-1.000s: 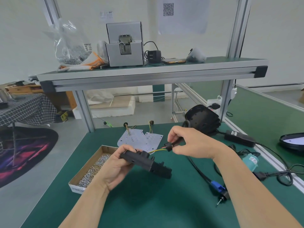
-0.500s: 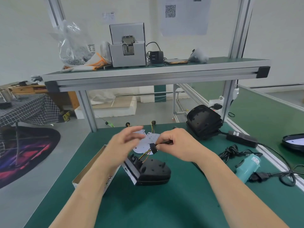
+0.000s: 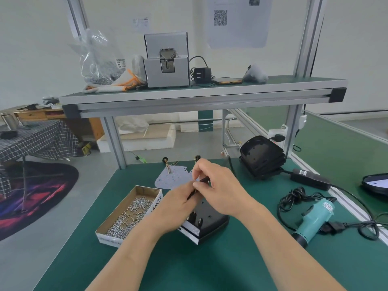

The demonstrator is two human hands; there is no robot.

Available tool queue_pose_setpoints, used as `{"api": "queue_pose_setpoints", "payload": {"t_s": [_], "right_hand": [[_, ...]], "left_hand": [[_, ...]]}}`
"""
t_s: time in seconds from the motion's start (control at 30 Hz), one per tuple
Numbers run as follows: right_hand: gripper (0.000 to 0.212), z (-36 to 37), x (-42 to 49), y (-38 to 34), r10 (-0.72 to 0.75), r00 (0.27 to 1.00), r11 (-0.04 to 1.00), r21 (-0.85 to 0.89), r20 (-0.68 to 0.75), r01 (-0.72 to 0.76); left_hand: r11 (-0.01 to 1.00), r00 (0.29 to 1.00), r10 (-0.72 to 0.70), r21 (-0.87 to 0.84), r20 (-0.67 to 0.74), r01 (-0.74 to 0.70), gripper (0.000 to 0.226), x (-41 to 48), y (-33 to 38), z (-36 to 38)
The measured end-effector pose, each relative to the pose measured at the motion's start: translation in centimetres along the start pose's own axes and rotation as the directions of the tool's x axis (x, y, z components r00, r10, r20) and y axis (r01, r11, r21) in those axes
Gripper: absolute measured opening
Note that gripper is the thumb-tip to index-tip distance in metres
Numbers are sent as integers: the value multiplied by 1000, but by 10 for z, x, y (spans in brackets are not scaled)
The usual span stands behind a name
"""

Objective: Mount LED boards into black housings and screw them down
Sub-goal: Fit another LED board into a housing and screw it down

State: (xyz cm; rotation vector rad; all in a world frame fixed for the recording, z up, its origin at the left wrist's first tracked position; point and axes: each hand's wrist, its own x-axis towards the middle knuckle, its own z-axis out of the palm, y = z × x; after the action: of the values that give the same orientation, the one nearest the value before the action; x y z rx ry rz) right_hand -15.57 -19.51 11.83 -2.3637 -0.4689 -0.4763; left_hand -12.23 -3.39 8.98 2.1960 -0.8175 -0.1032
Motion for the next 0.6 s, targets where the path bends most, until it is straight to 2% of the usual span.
{"api": "queue_pose_setpoints", "payload": {"t_s": [0.13,0.23,0.3,0.33,0.4,0.43,0.5,0.57,0.6], "right_hand": [[19,-1,0,-5,-14,995,1000,14,-97,15],[27,-8,3,-8,-11,982,996,82,-191,27],[31,-10,2,-9,-6,975,994,108,-224,31],[29,-8,2,-9,13,971,992,126,-240,18],[24,-4,3,-8,123,955,961,271,-270,-47],[21,-3,4,-7,203,939,904,421,-276,-71],[17,-4,9,-5,320,915,663,748,-246,-30],[16,-5,15,-4,363,907,394,917,-215,60],[16,-6,17,-3,378,899,311,945,-219,100]], "left_hand": [[987,995,-98,127,30,94,21,-5,-2,0],[976,988,-156,154,-6,155,26,-7,-3,1],[948,980,-197,252,-24,197,28,-6,-5,4],[945,978,-206,256,-21,204,30,-5,-8,5],[982,991,-135,129,-5,134,38,-6,-11,4],[995,996,-88,45,-14,89,43,-7,-12,2],[985,996,-63,-163,-59,52,47,-11,-19,-2],[925,996,-74,-378,-52,49,51,-16,-26,-3],[888,997,-64,-457,-36,40,54,-18,-29,-2]]}}
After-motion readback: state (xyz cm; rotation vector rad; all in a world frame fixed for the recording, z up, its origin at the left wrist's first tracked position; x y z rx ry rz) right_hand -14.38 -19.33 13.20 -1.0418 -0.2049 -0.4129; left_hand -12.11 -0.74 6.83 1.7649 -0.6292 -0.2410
